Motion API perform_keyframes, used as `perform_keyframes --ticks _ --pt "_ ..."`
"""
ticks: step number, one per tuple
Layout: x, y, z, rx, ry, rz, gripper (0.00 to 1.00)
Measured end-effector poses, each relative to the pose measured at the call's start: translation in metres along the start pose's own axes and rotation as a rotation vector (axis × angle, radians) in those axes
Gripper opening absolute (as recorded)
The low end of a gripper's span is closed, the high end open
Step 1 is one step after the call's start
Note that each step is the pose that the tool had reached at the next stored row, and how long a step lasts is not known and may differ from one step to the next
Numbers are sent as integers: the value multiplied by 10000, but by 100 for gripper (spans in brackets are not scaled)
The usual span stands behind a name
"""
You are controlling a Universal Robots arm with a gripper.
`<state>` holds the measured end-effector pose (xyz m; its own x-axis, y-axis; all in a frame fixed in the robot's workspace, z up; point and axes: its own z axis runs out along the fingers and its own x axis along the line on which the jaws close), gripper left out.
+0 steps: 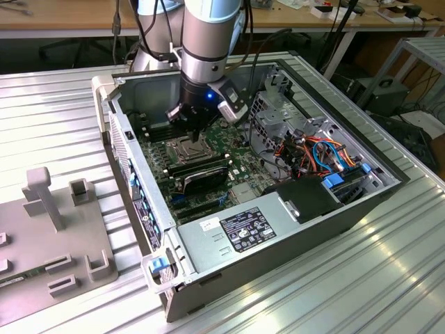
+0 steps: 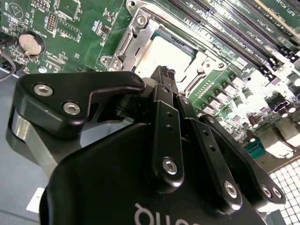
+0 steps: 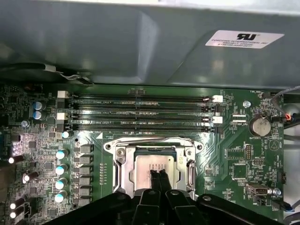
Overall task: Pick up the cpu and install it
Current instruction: 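Install the first cpu locking lever, then install the second cpu locking lever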
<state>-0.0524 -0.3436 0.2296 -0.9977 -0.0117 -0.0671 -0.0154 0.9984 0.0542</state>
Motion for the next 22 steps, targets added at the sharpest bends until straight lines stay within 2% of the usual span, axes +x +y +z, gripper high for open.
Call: perform_keyframes --ticks 5,8,22 --pt "0 -27 -20 9 -1 0 11" --pt "23 -28 -23 10 -1 -1 11" --pt "22 -26 -47 31 9 0 11"
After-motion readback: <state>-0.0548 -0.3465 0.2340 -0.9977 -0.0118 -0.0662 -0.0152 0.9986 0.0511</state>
